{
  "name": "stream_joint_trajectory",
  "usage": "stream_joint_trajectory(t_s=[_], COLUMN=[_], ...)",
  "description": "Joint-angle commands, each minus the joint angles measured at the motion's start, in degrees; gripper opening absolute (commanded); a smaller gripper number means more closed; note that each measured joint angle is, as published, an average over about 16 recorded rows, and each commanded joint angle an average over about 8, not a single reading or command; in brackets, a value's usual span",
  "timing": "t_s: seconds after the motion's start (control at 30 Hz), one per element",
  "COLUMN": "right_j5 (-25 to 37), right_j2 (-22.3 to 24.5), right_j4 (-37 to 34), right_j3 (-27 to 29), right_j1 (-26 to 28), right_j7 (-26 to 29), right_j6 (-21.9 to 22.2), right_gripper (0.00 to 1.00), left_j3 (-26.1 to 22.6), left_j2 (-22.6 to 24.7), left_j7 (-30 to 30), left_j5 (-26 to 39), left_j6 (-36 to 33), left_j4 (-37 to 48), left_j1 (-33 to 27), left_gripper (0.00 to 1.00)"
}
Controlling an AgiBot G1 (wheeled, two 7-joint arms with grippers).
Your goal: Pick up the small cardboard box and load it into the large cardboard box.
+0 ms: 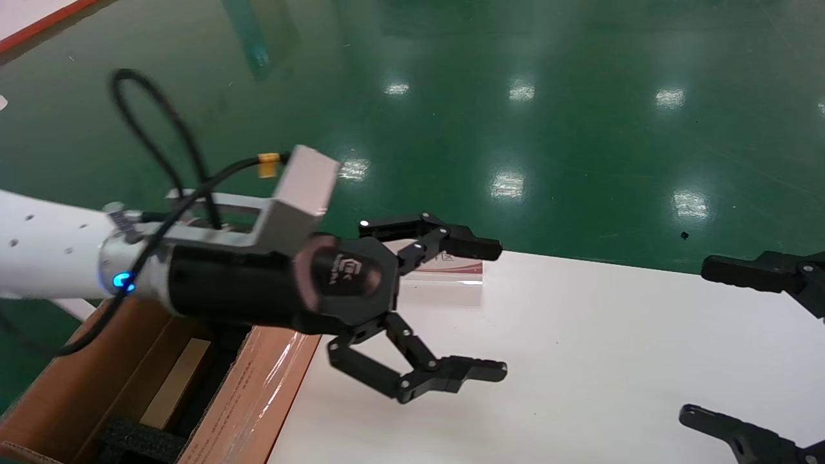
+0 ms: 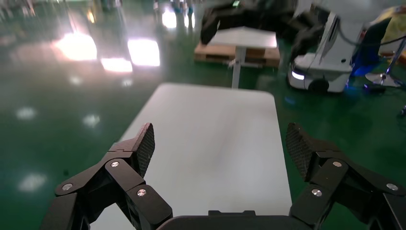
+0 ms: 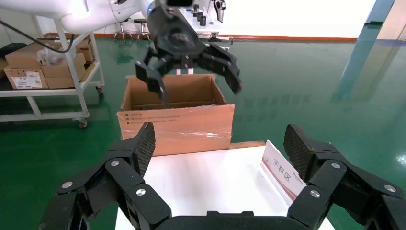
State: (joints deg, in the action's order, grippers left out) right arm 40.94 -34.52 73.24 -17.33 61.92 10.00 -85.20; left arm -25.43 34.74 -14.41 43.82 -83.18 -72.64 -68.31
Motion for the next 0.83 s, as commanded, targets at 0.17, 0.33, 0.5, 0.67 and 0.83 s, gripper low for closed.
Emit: stream_joint_trajectory(t_s=[0.17, 0.33, 0.5, 0.67, 0.83], right_j5=[0.0, 0.0, 0.0, 0.0, 0.0], right_j2=[0.0, 0.0, 0.0, 0.0, 0.0], right_j4=[0.0, 0.0, 0.0, 0.0, 0.0], right_j3=[0.0, 0.0, 0.0, 0.0, 0.0], right_j1=[0.0, 0.0, 0.0, 0.0, 0.0], right_j7=[0.0, 0.0, 0.0, 0.0, 0.0], right_j6=[0.0, 0.0, 0.0, 0.0, 0.0], right_gripper=[1.00, 1.00, 1.00, 1.00, 1.00], left_j3=[9.7, 13.1, 12.2, 11.2, 10.7], left_j2=[0.3, 0.4, 0.4, 0.4, 0.3], left_j7=[3.6, 4.5, 4.2, 4.0, 3.9], left_j5=[-2.0, -2.7, -2.6, -2.4, -2.3], left_j6=[-2.5, -3.4, -3.2, -3.0, -2.8], left_j4=[-1.0, -1.3, -1.2, -1.1, -1.1], left_j1=[7.0, 9.3, 8.7, 8.0, 7.7], left_gripper=[1.00, 1.00, 1.00, 1.00, 1.00])
